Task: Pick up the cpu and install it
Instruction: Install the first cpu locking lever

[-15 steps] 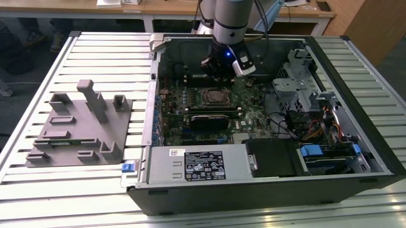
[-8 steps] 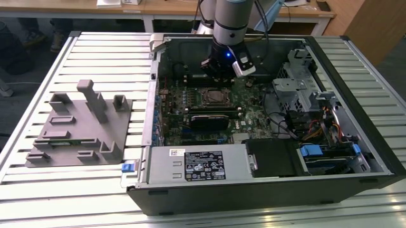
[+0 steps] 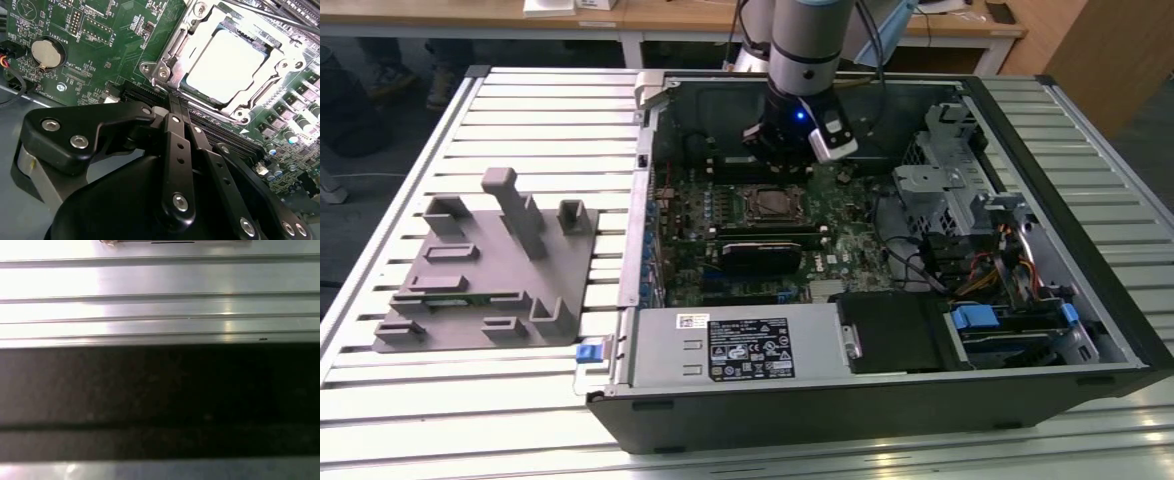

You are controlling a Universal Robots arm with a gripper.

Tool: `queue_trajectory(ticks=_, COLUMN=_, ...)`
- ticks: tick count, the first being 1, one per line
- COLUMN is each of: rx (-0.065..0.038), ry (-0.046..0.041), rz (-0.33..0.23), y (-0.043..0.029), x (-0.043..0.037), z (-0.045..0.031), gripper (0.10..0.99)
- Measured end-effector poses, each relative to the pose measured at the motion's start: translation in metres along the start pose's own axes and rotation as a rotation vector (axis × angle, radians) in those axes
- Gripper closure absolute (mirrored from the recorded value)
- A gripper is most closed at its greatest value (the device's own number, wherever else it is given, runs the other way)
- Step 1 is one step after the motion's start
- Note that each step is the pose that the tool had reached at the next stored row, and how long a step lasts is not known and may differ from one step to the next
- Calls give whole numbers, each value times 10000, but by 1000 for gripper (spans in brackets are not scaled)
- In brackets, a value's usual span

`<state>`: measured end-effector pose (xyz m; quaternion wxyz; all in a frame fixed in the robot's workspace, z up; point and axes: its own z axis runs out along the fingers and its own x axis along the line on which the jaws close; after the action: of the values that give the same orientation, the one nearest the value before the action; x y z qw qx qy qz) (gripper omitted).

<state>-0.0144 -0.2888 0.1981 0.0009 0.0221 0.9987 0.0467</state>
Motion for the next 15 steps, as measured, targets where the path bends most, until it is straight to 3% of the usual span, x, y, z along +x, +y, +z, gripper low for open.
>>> queue_trajectory(ticks=8, rx=3, ry=2, rz=1, y=-1, x=-3, z=8, gripper=980)
queue_trajectory(ticks=13, rx=1, ry=2, rz=0, y=10, x=-3, z=-99, gripper=980)
queue_trajectory(ticks=15, rx=1, ry=5, rz=1, y=8, x=-4, z=-104, gripper=980)
